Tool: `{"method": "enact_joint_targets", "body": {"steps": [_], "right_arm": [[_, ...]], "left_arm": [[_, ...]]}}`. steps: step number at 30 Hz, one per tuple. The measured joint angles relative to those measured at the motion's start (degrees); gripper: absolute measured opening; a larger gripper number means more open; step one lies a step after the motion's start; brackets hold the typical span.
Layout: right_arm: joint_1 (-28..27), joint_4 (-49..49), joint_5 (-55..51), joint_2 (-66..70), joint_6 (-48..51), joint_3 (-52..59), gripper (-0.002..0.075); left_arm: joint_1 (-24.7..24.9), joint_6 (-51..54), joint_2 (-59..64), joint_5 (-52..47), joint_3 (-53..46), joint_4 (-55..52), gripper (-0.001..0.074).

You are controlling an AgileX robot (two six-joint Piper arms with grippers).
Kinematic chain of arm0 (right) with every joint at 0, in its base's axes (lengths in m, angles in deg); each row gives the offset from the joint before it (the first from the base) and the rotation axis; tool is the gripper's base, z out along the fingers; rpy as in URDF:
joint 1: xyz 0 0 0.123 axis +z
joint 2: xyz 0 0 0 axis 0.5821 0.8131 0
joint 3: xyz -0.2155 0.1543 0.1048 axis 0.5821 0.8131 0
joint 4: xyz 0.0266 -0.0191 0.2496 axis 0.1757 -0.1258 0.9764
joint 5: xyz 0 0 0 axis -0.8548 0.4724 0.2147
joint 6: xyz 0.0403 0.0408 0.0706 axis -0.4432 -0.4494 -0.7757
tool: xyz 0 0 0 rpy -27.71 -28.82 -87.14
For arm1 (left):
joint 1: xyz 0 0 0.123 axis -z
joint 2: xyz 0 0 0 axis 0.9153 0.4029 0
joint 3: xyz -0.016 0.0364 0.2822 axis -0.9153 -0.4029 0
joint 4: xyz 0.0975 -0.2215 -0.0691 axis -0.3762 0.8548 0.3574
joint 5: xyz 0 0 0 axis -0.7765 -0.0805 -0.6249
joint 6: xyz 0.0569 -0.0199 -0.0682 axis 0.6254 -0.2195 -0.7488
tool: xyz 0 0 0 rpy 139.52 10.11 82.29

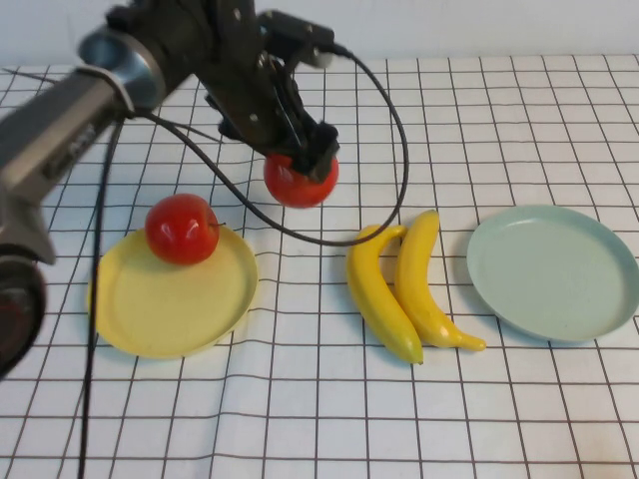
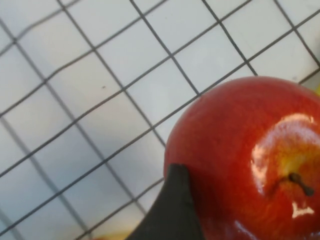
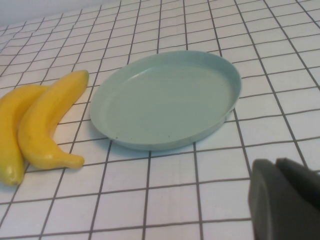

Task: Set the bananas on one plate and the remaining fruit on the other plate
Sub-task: Put one type of fruit in the left plate

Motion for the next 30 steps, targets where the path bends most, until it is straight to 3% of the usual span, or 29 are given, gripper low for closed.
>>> {"method": "enact_joint_targets", "body": {"steps": [6,14,19,23,30], "right_arm": [[0.0,0.0,0.0,0.0,0.0,0.0,-0.0015],[0.0,0.1,0.0,0.0,0.0,0.0,-0.0015],[0.0,0.1,0.0,0.0,0.0,0.0,-0.0015],[0.0,0.1,0.0,0.0,0.0,0.0,-0.0015],[0.0,0.1,0.0,0.0,0.0,0.0,-0.0015]], "left_arm": [[0.0,-1.2,-11.5,-0.8,-7.9,-4.4,0.0574],[-1.7,-3.8,-31.2,15.2,-38.6,-4.8,0.0574],[-6.0,-5.6,-37.8,19.9,-52.9,-2.9,0.0574],[-8.4,-6.6,-37.6,21.9,-56.9,-5.1,0.0574],[-8.5,-8.5,-35.2,22.3,-57.2,-5.7,0.0574]]}}
